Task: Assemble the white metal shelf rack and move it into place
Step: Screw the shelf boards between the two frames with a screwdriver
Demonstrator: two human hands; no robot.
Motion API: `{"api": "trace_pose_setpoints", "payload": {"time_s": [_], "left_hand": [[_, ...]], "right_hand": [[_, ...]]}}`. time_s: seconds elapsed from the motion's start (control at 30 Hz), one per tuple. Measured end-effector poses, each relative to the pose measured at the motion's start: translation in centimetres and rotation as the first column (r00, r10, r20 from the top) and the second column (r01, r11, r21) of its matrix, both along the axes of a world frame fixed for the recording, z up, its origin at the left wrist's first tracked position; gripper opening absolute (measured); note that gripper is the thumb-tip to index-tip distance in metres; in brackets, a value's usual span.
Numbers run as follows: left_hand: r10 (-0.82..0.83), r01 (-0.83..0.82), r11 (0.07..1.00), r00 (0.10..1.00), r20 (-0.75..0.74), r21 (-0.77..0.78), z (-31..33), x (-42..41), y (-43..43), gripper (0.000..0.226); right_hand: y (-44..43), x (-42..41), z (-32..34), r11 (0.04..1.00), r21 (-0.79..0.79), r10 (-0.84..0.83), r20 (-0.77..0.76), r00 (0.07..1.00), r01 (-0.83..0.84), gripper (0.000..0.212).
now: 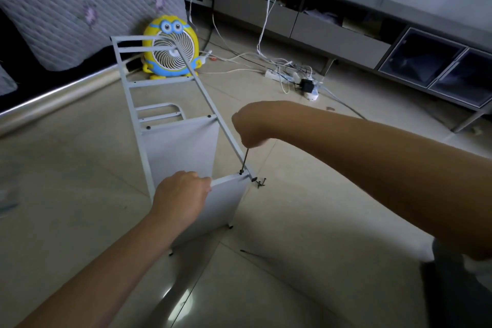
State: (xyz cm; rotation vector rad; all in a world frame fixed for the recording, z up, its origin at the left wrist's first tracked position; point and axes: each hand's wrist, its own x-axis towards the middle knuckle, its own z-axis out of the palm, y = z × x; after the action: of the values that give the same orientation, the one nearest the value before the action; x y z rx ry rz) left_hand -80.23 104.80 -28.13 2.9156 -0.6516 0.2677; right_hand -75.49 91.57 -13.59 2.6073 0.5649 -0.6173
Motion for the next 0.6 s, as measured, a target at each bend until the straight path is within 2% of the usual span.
{"api": "trace_pose_setpoints", "payload": {"time_s": [0.1,0.2,0.33,0.47,0.6], "left_hand": [[0.032,-0.016,0.994,0.987,-0.155,0.108,0.6,0.5,-0.2,0.03],[0.084,-0.053,0.991,0.962,-0.259,0.124,0.9,1.1,-0.5,0.025],[0.147,-0.085,0.979,0.921,-0.361,0.183,2.1,2.2,-1.2,0.02],[0.151,-0.042,0.947,0.933,-0.326,0.318,3.0,2.5,-2.2,0.028],[0.146,-0.022,0.932,0.937,-0.317,0.362,3.4,2.6,-2.5,0.025]], "right_hand": [[-1.3,-0.6,-0.1,0.98,-0.095,0.178,0.016,0.984,-0.176,0.032],[-1.8,-1.0,0.1,0.924,-0.182,0.348,0.042,0.937,-0.335,0.013],[-1.8,-1.3,-0.5,0.802,-0.321,0.564,0.124,0.817,-0.504,0.022],[-2.1,-1.4,-1.3,0.754,-0.396,0.605,0.109,0.789,-0.524,0.021],[-1.8,-1.1,-0.5,0.786,-0.428,0.525,0.079,0.848,-0.447,0.028]]}}
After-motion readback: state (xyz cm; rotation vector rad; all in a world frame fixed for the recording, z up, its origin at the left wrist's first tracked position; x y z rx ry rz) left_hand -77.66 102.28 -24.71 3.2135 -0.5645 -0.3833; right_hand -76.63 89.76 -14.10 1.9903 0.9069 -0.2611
